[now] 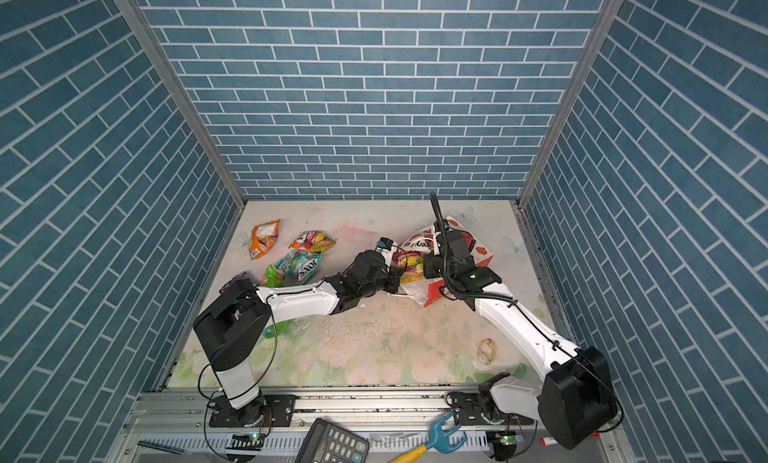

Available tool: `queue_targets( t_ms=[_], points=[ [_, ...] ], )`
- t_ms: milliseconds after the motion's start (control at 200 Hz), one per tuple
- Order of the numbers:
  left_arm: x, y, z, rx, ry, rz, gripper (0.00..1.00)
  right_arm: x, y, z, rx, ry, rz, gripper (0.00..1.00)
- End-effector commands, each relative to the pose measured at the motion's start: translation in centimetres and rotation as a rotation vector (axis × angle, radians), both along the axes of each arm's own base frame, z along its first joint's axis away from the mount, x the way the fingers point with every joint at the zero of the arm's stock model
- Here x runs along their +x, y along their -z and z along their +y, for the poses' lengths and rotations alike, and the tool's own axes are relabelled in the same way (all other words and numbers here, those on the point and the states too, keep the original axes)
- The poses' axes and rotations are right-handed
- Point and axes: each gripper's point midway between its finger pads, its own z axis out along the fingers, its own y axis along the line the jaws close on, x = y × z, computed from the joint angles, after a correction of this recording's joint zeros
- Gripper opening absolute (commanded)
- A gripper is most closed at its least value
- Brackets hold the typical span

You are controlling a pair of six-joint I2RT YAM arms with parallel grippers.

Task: Take the snacks out of the paper bag
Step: 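Pull the Fox's Fruits packet out of the bag opening with the left gripper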

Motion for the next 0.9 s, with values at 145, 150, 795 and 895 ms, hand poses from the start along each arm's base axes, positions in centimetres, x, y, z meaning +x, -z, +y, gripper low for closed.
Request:
queue_targets(
  t_ms=[145,150,795,895],
  points=[
    [0.4,-5.4,0.3,-0.112,-0.011,-0.095,0.00,0.0,0.2,-0.4,-0.003,0.039,0.043,0.00],
    [0.4,-5.4,0.3,-0.113,-0.011,-0.095,0.00,0.0,0.2,-0.4,-0.002,0.039,0.042,0.00],
    [-0.3,-7.3,0.2,-0.157,0.013,-0.103,0.00,0.2,0.0,-0.6,-0.014,0.057,0.046,0.00],
    [-0.3,-7.8,0.7,-0.162,0.000,-0.129,0.00,0.3,0.0,-0.9,-0.023,0.073,0.041,0.00]
  ],
)
